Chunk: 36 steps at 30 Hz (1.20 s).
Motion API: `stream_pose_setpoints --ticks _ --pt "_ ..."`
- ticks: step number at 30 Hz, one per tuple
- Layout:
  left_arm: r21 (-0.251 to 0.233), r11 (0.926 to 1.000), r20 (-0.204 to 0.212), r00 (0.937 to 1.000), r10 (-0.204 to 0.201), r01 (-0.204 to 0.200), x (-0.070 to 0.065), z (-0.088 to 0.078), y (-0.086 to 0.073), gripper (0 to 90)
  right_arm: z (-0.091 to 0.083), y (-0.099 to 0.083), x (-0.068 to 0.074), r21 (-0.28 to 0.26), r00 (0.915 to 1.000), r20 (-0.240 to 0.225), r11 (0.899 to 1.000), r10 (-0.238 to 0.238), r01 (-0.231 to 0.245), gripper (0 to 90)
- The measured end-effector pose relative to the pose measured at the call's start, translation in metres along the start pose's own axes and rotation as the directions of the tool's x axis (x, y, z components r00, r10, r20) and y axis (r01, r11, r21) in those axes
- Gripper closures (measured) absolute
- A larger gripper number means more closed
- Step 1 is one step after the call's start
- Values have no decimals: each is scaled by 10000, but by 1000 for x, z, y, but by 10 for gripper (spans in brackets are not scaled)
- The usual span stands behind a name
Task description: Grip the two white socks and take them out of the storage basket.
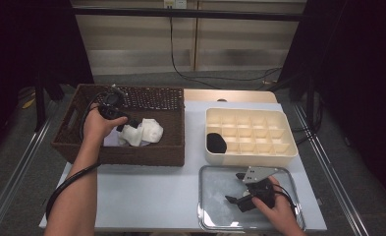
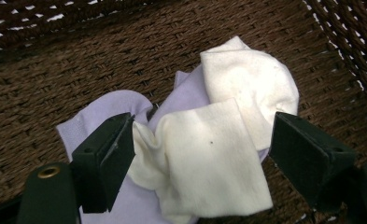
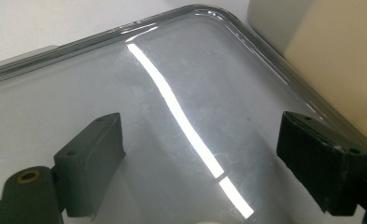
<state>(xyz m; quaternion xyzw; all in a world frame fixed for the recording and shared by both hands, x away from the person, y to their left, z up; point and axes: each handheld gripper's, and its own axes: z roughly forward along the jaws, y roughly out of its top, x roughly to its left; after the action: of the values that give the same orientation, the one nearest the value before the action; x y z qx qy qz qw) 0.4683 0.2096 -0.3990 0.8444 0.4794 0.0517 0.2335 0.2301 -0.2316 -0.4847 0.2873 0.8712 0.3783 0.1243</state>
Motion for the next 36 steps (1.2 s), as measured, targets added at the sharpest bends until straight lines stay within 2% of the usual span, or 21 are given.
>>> stream_pose_setpoints --ticks 2,6,8,11,13,14,16,17,19,20,22,26,29,30,31,36 --pt "127 9998 -125 9998 139 -138 2 6 -1 217 0 0 0 -2 10000 -1 10000 -1 1 139" --pt "378 9993 -98 9999 -45 48 5 16 -5 217 0 0 0 -1 10000 0 10000 -2 2 139" --pt "317 9995 -60 10000 30 -28 5 19 -5 220 0 0 0 0 10000 -3 10000 3 -3 139" --pt "645 9979 -14 10000 27 -26 5 26 -8 255 0 0 0 8 10000 -8 10000 11 -11 139" --pt "909 9959 -1 10000 -13 13 7 30 -11 339 0 0 0 5 10000 -5 10000 6 -6 139" --pt "886 9961 -55 10000 31 -26 8 30 -12 358 0 0 0 1 10000 -5 10000 3 -3 139" --pt "914 9958 -91 9999 -69 77 7 30 -13 488 0 0 0 -7 10000 -8 10000 4 -4 139" --pt "943 9955 -284 9996 5 22 6 29 -12 512 0 0 0 -8 10000 -9 10000 7 -7 139" --pt "850 9964 -208 9998 69 -51 5 27 -11 690 0 0 0 1 10000 -18 10000 7 -7 139" --pt "807 9967 -274 9996 100 -78 6 26 -11 705 0 0 0 15 10000 -2 10000 6 -6 139" --pt "554 9981 -212 9994 -264 276 7 24 -11 751 0 0 0 18 10000 -7 10000 14 -14 139" --pt "373 9992 -86 9998 -164 167 8 21 -10 766 0 0 0 16 10000 -8 10000 18 -18 139" --pt "619 9980 -155 9998 -139 148 9 20 -5 773 0 0 -1 25 10000 -44 10000 31 -31 136" --pt "896 9954 -129 9994 -322 332 8 18 -2 773 0 0 -1 31 10000 -56 10000 20 -20 135" --pt "934 9944 -27 9988 -491 492 8 16 0 784 1 1 -1 17 10000 -34 10000 -11 11 133" --pt "906 9945 146 9984 -544 528 5 7 8 808 1 1 -1 35 10000 -80 10000 22 -22 133"
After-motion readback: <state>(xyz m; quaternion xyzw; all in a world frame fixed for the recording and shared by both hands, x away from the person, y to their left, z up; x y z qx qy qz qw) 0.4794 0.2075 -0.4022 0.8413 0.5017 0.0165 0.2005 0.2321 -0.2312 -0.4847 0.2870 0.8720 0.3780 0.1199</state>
